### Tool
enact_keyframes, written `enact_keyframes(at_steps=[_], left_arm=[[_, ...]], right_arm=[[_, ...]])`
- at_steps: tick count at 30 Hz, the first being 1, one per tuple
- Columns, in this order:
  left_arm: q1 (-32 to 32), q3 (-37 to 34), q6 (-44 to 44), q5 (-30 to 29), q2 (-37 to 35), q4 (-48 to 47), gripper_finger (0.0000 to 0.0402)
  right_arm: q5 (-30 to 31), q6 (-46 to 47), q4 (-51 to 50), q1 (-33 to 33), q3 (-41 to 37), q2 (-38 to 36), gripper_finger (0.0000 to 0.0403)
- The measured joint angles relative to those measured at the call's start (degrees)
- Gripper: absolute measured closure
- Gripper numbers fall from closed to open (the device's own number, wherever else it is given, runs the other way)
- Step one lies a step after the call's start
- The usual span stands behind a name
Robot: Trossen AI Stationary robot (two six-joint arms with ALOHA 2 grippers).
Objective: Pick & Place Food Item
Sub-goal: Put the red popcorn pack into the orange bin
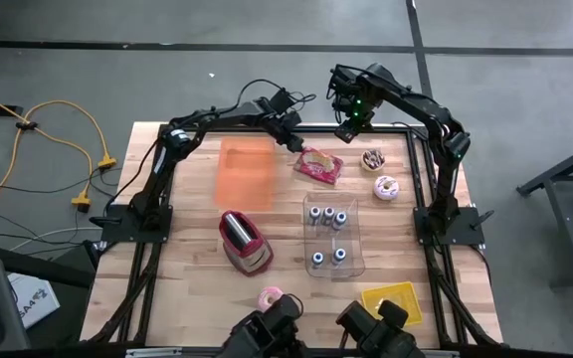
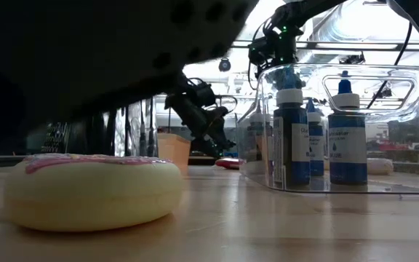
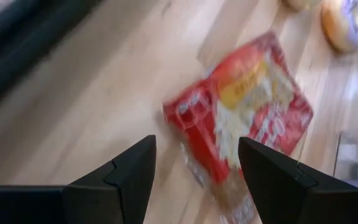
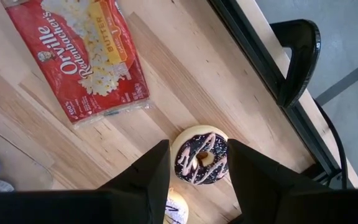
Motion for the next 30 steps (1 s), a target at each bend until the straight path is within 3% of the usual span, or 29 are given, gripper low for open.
enact_keyframes(at_steps=[30], left_arm=[[-1.9,0.0,1.5,2.8,2.4,0.4,0.0179]], right_arm=[[-0.4,0.1,0.3,0.0,0.0,0.0,0.0257]])
